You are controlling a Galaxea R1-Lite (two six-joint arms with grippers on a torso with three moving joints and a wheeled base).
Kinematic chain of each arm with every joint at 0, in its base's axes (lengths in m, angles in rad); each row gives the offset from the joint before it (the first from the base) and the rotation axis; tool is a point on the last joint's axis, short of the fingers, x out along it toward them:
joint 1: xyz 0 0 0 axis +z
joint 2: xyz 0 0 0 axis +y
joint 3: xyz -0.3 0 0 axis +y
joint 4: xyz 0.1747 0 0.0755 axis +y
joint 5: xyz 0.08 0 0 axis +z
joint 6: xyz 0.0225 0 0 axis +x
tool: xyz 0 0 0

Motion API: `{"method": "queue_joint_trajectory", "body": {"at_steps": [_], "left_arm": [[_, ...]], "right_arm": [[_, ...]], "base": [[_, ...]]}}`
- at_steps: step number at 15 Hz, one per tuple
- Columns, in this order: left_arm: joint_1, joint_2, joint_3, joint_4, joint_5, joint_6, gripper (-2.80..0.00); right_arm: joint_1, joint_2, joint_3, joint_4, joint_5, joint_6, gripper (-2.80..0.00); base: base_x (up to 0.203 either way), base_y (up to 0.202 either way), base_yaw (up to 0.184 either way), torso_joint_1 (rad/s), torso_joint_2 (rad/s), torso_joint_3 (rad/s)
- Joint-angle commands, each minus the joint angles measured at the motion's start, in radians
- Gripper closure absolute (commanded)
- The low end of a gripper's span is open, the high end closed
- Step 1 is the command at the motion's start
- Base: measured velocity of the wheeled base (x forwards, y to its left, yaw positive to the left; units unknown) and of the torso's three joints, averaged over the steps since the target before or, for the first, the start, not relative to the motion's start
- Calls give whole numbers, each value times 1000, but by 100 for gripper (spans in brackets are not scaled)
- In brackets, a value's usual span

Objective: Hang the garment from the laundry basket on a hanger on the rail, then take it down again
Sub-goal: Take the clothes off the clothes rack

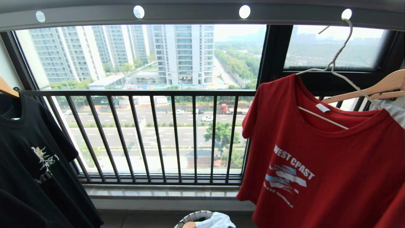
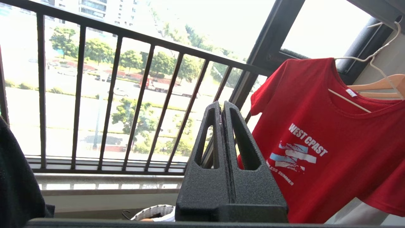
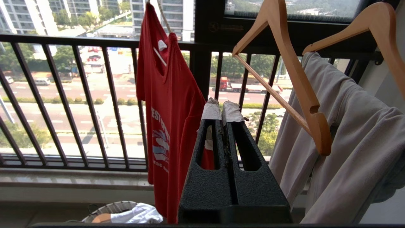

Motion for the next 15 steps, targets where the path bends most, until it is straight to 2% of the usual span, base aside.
{"method": "queue_joint_trajectory", "body": {"at_steps": [1,3,4,5,7,8,9,12,15], "left_arm": [[63,-33,-19,38,-4,1,0],[86,-87,-11,111,-36,11,0],[96,-119,39,122,-41,32,0],[102,-157,105,127,-42,83,0],[108,-272,240,129,-33,235,0],[111,-297,308,123,18,311,0],[112,-299,350,114,93,350,0],[114,-300,471,49,112,406,0],[114,-299,543,-28,114,452,0]], "right_arm": [[-41,-62,67,2,2,-2,0],[-42,-105,148,0,4,-4,0],[-42,-144,191,-1,4,-4,0],[-42,-176,239,-3,9,-5,0],[-42,-250,326,-7,60,-4,0],[-42,-299,380,-9,93,-5,0],[-42,-319,436,-14,114,-3,0],[-42,-320,579,-96,132,9,0],[-42,-320,760,-293,123,-35,0]], "base": [[0,0,0,0,0,0],[0,0,0,0,0,0],[0,0,0,0,0,0],[0,0,0,0,0,0],[0,0,0,0,0,0],[0,0,0,0,0,0],[0,0,0,0,0,0],[0,0,0,0,0,0],[0,0,0,0,0,0]]}}
